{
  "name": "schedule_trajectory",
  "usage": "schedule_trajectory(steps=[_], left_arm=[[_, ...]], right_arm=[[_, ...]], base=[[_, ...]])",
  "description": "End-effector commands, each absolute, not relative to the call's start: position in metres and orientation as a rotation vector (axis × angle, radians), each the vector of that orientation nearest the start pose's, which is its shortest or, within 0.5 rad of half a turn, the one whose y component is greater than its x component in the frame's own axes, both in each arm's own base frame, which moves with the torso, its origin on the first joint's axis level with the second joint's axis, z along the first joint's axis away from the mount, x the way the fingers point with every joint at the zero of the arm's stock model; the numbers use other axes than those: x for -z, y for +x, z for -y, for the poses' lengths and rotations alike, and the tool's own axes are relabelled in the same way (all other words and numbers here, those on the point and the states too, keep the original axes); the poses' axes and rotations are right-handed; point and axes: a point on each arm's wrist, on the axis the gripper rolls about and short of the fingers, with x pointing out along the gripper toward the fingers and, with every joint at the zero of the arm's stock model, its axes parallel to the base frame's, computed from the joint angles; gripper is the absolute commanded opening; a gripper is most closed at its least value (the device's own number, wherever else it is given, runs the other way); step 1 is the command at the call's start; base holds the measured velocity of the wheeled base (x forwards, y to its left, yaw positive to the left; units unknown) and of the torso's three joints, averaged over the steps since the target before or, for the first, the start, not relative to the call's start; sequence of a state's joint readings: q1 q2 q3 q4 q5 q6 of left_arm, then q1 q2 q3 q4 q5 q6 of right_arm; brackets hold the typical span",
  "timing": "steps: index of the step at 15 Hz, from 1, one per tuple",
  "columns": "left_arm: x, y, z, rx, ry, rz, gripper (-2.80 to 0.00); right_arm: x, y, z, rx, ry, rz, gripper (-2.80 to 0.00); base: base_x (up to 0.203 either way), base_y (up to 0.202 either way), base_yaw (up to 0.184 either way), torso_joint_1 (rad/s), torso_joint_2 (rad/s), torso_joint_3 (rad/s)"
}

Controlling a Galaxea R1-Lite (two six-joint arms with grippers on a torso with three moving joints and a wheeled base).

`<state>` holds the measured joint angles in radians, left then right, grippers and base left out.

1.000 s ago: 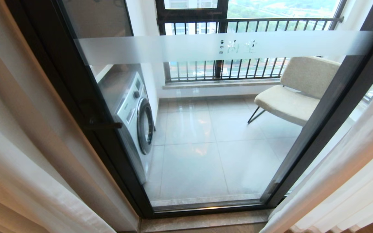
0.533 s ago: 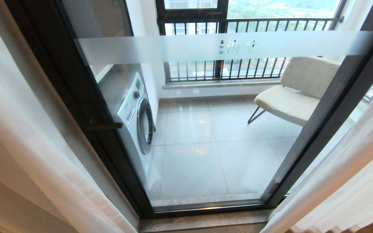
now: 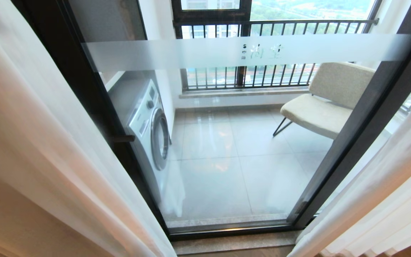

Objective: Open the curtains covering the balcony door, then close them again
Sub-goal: Close the inner curtains on both sides

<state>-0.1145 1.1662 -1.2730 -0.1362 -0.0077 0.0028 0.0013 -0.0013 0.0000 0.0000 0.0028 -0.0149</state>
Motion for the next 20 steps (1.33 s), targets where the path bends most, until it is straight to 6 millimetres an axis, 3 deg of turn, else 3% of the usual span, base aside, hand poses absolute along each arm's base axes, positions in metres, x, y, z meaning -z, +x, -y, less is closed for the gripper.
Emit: schedule_trajectory(steps=[1, 6, 20], left_arm=[[-0.393, 0.149, 0.019, 0.135, -0.010, 0.238, -2.80], [-0.380, 0.151, 0.020, 0.132, -0.008, 0.195, -2.80], [-0.375, 0.155, 0.027, 0.172, -0.010, 0.173, -2.80]], right_arm=[[-0.075, -0.023, 0.000, -0.005, -0.015, 0.000, -2.80], [-0.075, -0.023, 0.000, -0.005, -0.015, 0.000, -2.80], [-0.075, -0.023, 0.000, -0.005, -0.015, 0.000, -2.80]], base=[[0.000, 0.000, 0.000, 0.000, 0.00, 0.000], [0.000, 0.000, 0.000, 0.000, 0.00, 0.000], [0.000, 0.000, 0.000, 0.000, 0.00, 0.000]])
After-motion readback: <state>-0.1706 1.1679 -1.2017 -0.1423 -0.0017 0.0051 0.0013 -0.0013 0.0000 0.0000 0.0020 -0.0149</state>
